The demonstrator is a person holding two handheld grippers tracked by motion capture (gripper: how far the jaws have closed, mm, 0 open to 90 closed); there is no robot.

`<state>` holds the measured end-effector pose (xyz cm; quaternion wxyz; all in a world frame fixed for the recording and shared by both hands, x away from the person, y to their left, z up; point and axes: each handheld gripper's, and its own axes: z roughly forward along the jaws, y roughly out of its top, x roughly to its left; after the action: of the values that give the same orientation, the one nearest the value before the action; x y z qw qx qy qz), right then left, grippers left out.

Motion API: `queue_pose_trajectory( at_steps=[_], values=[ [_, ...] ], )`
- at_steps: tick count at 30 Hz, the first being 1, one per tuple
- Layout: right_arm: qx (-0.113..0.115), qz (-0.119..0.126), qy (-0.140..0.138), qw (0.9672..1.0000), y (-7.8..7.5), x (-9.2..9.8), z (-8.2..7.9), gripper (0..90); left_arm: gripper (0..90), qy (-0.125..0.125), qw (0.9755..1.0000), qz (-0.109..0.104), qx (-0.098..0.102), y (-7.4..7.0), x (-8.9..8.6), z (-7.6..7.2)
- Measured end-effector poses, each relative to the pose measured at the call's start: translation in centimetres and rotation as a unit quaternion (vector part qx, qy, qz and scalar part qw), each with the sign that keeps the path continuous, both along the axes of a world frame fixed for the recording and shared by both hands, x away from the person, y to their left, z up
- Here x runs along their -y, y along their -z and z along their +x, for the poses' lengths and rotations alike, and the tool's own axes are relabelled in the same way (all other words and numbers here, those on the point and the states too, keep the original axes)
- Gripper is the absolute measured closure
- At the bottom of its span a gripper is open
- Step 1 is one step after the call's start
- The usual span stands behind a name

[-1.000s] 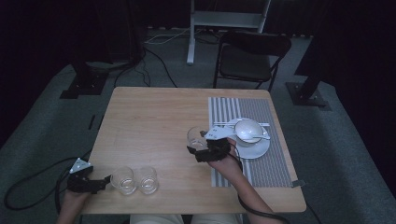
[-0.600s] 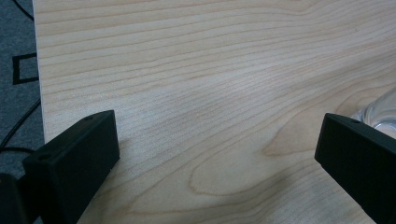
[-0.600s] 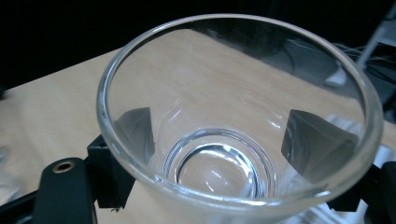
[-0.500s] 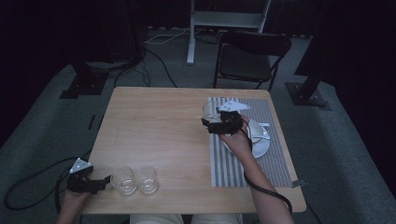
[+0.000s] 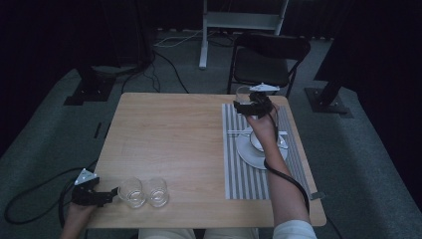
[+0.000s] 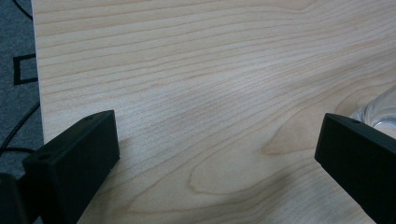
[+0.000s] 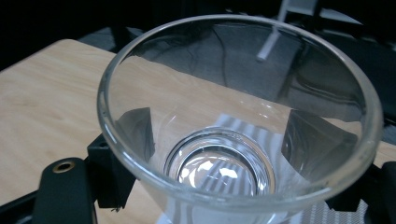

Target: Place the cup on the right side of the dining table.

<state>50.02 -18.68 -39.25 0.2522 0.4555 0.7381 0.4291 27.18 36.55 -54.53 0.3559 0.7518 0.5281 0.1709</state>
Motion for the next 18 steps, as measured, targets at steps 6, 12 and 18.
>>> queue_pose_trajectory(
  at_steps=[6, 12, 18],
  values=[
    [-0.024, -0.004, 0.035, 0.9991, 0.8, 0.4, 2.7, 20.8, 0.2, -0.001, 1.0, -0.001, 0.0, 0.0, 0.0, 0.0],
    [-0.059, -0.013, 0.064, 0.9961, 2.3, 0.4, 4.9, 20.8, 0.2, -0.002, 1.0, -0.003, 0.0, 0.0, -0.1, 0.0],
    [-0.099, -0.025, 0.082, 0.9914, 4.7, 0.3, 6.9, 20.8, 0.2, -0.004, 1.0, -0.003, 0.0, 0.0, -0.1, 0.0]
  ],
)
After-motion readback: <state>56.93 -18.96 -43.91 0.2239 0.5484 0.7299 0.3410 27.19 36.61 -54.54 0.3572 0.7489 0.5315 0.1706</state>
